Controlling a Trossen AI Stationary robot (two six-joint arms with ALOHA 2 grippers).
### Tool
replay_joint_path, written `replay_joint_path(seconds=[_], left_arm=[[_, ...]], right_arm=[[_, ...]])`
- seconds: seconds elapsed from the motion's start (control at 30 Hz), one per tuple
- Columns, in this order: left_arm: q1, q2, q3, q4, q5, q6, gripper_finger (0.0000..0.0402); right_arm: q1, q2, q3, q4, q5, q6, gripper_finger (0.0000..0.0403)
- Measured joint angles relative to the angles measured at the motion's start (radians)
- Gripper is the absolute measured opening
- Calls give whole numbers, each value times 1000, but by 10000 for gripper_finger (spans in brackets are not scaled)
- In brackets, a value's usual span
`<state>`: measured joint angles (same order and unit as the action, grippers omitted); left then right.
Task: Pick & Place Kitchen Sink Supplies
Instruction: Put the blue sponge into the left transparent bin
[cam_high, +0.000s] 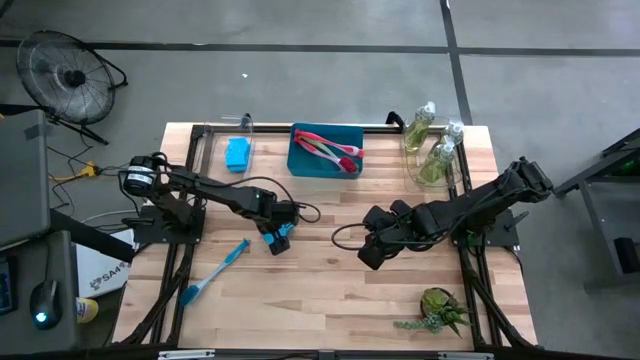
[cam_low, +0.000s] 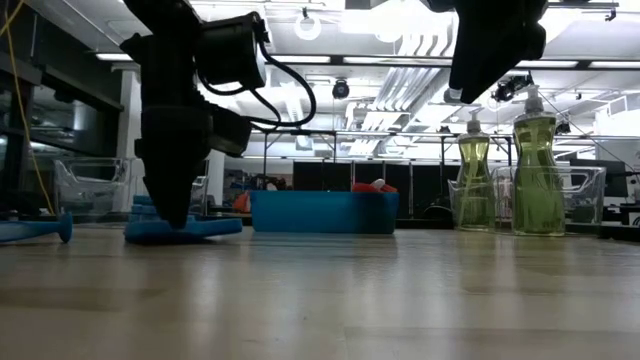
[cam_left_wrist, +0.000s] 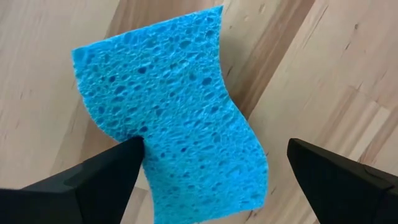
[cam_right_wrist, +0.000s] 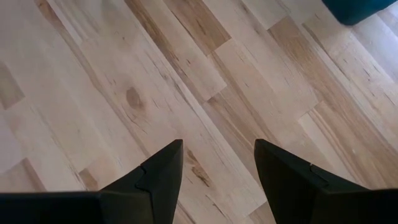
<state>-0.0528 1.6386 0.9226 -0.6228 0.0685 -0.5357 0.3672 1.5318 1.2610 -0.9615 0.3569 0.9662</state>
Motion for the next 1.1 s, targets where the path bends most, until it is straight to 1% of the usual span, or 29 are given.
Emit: replay_joint_path(seconds=[0.23,0.33,0.43,0.63,0.8,0.87,0.93,1.1], left_arm=[[0,10,0,2,-37,33,398],[-1,27,1,3,-98,36,397],[0,50,2,-4,-135,35,397],[0,93,2,-16,-134,30,397],[0,96,2,-18,-135,30,395],[0,96,2,-24,-134,30,386],[0,97,2,-30,-132,32,368],[0,97,2,-39,-132,35,307]], right_arm=[[0,0,0,-1,0,3,193],[0,0,0,-1,1,5,193],[0,0,0,-2,1,10,193],[0,0,0,-7,3,13,193],[0,0,0,-7,4,14,193],[0,0,0,-7,9,13,193],[0,0,0,-7,14,13,193],[0,0,0,-8,15,13,193]])
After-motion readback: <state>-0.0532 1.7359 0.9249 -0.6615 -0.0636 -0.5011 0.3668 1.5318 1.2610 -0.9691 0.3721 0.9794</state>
